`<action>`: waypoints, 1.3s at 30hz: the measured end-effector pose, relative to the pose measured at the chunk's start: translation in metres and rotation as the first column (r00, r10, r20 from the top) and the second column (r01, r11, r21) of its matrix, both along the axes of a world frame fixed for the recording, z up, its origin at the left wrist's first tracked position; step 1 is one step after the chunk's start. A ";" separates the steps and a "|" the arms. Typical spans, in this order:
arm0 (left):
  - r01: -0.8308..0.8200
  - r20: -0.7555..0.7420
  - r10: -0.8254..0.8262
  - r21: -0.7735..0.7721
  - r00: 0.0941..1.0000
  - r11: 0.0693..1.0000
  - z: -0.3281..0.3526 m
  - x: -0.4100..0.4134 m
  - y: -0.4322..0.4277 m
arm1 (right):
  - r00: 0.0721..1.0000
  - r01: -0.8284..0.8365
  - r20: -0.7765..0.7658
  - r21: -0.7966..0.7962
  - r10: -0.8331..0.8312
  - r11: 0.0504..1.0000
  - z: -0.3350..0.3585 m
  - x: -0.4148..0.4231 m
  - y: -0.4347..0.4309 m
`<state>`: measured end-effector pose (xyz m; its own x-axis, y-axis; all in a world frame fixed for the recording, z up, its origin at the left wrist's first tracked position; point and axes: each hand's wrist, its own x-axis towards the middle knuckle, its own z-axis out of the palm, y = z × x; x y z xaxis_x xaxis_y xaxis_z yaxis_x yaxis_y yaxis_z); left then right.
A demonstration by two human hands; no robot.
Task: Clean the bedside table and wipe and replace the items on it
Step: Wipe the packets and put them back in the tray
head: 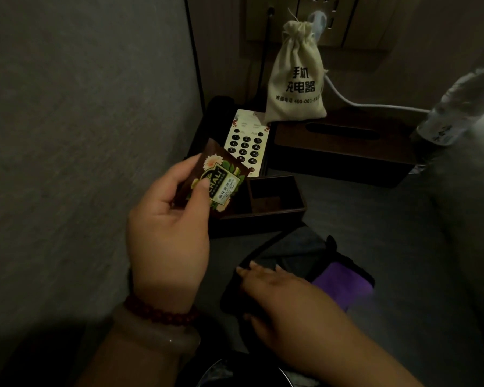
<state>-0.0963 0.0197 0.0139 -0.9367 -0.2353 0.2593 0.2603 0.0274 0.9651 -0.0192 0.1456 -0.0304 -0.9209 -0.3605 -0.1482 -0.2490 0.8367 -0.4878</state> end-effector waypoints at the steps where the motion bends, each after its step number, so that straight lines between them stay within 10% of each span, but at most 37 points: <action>1: -0.004 -0.006 0.004 0.000 1.000 1.000 0.000 0.000 0.000 | 1.000 -0.008 0.013 0.011 0.008 1.000 -0.001 0.000 0.000; 11: 0.038 -0.003 -0.040 -0.265 0.999 0.964 -0.002 -0.017 -0.011 | 1.000 -0.016 0.008 -0.009 0.016 1.000 -0.002 -0.002 0.004; 21: 0.117 -0.041 -0.238 -0.781 0.970 0.614 0.003 -0.046 -0.014 | 1.000 -0.014 0.003 -0.034 0.014 0.999 -0.002 0.000 0.006; 39: 0.032 -0.015 -0.175 -0.965 0.984 0.260 -0.012 -0.064 -0.008 | 1.000 0.001 0.022 -0.053 0.001 0.999 0.000 -0.001 0.007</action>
<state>-0.1601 0.0118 0.0023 -0.8848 0.3489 0.3089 0.4238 0.8781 0.2222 -0.0199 0.1528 -0.0301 -0.9177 -0.3682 -0.1491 -0.2378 0.8098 -0.5364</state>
